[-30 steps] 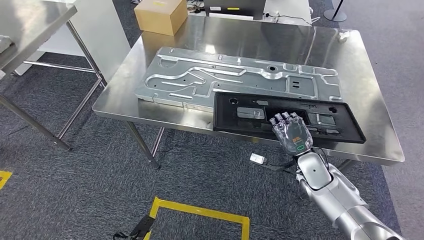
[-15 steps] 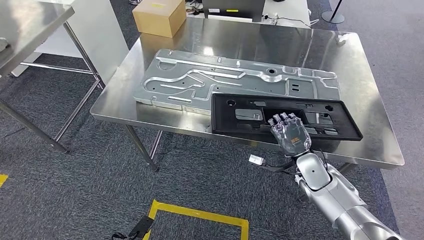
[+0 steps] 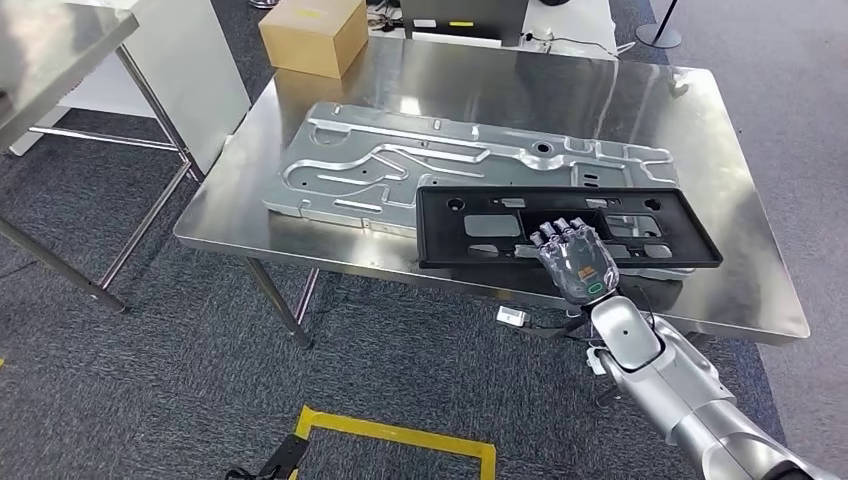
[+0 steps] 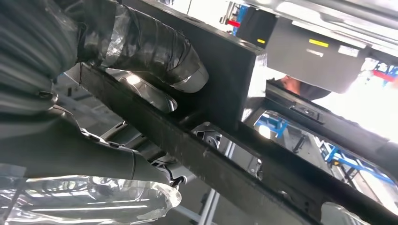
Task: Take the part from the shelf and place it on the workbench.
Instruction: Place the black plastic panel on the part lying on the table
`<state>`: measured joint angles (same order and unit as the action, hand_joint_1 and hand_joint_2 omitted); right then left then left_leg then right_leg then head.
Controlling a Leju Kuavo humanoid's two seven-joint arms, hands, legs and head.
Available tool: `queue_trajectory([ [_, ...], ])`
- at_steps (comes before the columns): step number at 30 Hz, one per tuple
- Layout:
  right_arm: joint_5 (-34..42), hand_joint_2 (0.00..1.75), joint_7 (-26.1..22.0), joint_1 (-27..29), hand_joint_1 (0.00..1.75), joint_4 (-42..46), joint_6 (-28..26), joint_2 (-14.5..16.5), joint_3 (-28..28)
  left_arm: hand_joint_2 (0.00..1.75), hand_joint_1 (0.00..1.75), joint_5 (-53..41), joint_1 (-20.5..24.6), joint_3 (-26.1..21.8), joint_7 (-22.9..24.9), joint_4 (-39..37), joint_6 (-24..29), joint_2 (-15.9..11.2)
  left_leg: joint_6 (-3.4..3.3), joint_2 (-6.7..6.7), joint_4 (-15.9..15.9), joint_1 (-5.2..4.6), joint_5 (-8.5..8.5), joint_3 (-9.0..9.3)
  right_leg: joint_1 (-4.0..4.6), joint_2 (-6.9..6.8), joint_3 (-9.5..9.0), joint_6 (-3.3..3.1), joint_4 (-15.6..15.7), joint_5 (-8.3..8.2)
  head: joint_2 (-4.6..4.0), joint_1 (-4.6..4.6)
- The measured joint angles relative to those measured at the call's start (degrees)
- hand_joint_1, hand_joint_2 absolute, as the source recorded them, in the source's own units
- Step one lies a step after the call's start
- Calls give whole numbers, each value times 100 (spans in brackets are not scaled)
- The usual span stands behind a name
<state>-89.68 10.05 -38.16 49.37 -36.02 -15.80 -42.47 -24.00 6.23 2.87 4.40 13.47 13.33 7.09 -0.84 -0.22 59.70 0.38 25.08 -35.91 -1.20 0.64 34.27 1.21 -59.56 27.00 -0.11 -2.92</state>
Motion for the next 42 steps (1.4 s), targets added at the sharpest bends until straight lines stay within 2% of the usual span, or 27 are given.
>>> queue_trajectory([
  [2, 0, 175, -2, -13, 175, -1, 0, 1, -26, 175, 0, 0, -11, -1, -2, -1, 1, 3, -81, 5, -58, 12, -13, 46, -16, -12, -7, 63, -13, 42, 0, -1],
  [3, 0, 175, -3, -24, 175, -1, 1, 2, -43, 175, 0, 0, -6, -1, -4, -1, 2, 6, -125, 6, -92, 19, -18, 75, -22, -23, 50, 82, -148, 123, 0, -2],
  [4, 0, 175, -5, -35, 175, -3, 1, 2, -61, 175, 0, 0, -3, -2, -5, -1, 2, 9, -164, 8, -115, 22, -17, 100, -23, -34, 182, 90, -414, 253, 0, -4],
  [6, 0, 175, -8, -50, 175, -16, 2, 1, -90, 175, 0, 0, -3, -3, -4, -1, 1, 14, -216, 5, -121, 4, 14, 129, -11, -42, 603, 96, -1182, 546, 0, -5],
  [7, 0, 175, -10, -49, 175, -28, 2, 0, -102, 175, 0, 0, -10, -3, -3, -1, 1, 14, -229, 3, -120, -9, 33, 147, -6, -42, 796, 96, -1481, 606, 0, -4],
  [8, 0, 175, -15, -46, 175, -38, 2, 0, -110, 175, 0, 0, -16, -3, -3, -1, 1, 15, -236, 0, -118, -22, 55, 172, -4, -43, 899, 88, -1583, 552, 0, -4],
  [9, 0, 175, -20, -45, 175, -46, 1, 0, -117, 175, 0, 0, -20, -4, -4, -1, 1, 15, -236, -5, -117, -36, 81, 206, 0, -44, 890, 71, -1466, 385, 0, -3],
  [11, 0, 175, -33, -56, 175, -53, -1, 0, -123, 175, 0, 0, -23, -7, -13, -1, 1, 18, -223, -11, -115, -58, 151, 300, 25, -51, 595, -2, -739, -91, 0, -4],
  [13, 0, 175, -45, -84, 175, -58, -2, 2, -126, 175, 0, 0, -14, -17, -24, -1, 2, 26, -184, -14, -105, -81, 215, 356, 71, -67, 302, -70, -133, -300, 0, -5],
  [15, 0, 175, -51, -104, 175, -65, -2, 2, -128, 175, 0, -2, -8, -30, -31, -1, 0, 33, -126, -9, -114, -84, 249, 371, 107, -69, 223, -110, 12, -252, 1, -4],
  [18, 0, 175, -58, -110, 175, -71, -4, 2, -128, 175, 0, -9, -3, -38, -30, -1, 2, 38, -29, 7, 23, -82, 375, 345, 44, -60, 103, -184, 124, -226, 0, 8],
  [19, 0, 175, -59, -115, 175, -72, -5, 2, -129, 175, 0, -10, 3, -39, -29, -1, 4, 38, 3, 8, 260, -75, 485, 233, 18, -64, 46, -210, 160, -212, 0, 14],
  [21, 0, 175, -60, -121, 175, -77, -6, 3, -131, 175, 0, -11, 2, -43, -28, -1, 4, 39, 58, 7, 1015, -35, 754, -193, 20, -68, -30, -239, 171, -152, 0, 25],
  [22, 0, 175, -60, -118, 175, -83, -5, 4, -134, 175, 0, -11, -8, -44, -26, -2, 3, 39, 83, 8, 1338, -13, 816, -414, 19, -65, -63, -239, 166, -115, 0, 25],
  [23, 0, 175, -61, -112, 175, -89, -5, 5, -139, 175, 0, -11, -20, -44, -23, -2, 3, 39, 103, 9, 1488, 6, 767, -561, 17, -57, -103, -231, 157, -75, 0, 25],
  [24, 0, 175, -61, -108, 175, -94, -5, 6, -145, 175, 0, -11, -29, -44, -21, -3, 3, 38, 115, 9, 1401, 20, 588, -593, 10, -48, -151, -216, 144, -29, 0, 25],
  [26, 0, 175, -61, -104, 175, -97, -5, 9, -154, 175, 0, -11, -34, -45, -20, -3, 3, 38, 115, 9, 708, 34, 63, -367, -8, -36, -258, -170, 116, 83, 0, 23],
  [27, 0, 175, -61, -109, 175, -98, -5, 10, -156, 175, 0, -11, -31, -46, -20, -5, 2, 38, 105, 7, 357, 22, -109, -215, -8, -31, -299, -138, 103, 135, 0, 25],
  [28, 0, 175, -61, -115, 175, -99, -7, 11, -156, 175, 0, -11, -26, -47, -20, -7, 1, 39, 80, 6, 113, 8, -173, -102, -6, -28, -322, -102, 105, 172, 0, 26],
  [31, 0, 175, -62, -118, 175, -102, -9, 13, -158, 175, 0, -11, -20, -51, -21, -10, -5, 37, -27, 2, -97, -14, -88, 13, 7, -25, -368, 2, 123, 182, 0, 29],
  [33, 0, 175, -69, -115, 175, -99, -8, 17, -159, 175, 0, -13, -19, -53, -27, -10, -11, 36, -111, -3, -165, 3, -57, 112, -4, -38, -336, 40, -41, 236, 1, 27],
  [35, 0, 175, -78, -123, 175, -99, -5, 19, -159, 175, 0, -15, -6, -53, -33, -10, -21, 36, -178, -12, -208, 10, -10, 212, -8, -46, -44, 58, -595, 456, 1, 19],
  [37, 0, 175, -85, -109, 175, -103, -3, 17, -159, 175, 0, -15, -11, -53, -33, -10, -33, 37, -206, -20, -210, 1, 57, 279, -3, -46, 441, 73, -1290, 689, 0, 16],
  [38, 0, 175, -90, -90, 175, -107, -3, 17, -159, 175, 0, -15, -22, -53, -33, -10, -36, 37, -208, -23, -209, -6, 100, 327, -3, -47, 625, 76, -1469, 694, 1, 16],
  [39, 0, 175, -95, -71, 175, -110, -4, 17, -159, 175, 0, -15, -31, -53, -33, -10, -38, 37, -206, -25, -206, -14, 148, 391, -3, -47, 716, 69, -1446, 583, 1, 16],
  [40, 0, 175, -98, -59, 175, -113, -4, 17, -159, 175, 0, -15, -36, -53, -33, -10, -39, 37, -200, -27, -205, -21, 205, 470, -2, -48, 702, 54, -1213, 353, 1, 16],
  [42, 0, 175, -102, -54, 175, -119, -2, 18, -159, 175, 0, -15, -37, -54, -33, -13, -39, 39, -169, -23, -206, -31, 326, 623, 20, -59, 522, 0, -462, -219, 0, 20],
])
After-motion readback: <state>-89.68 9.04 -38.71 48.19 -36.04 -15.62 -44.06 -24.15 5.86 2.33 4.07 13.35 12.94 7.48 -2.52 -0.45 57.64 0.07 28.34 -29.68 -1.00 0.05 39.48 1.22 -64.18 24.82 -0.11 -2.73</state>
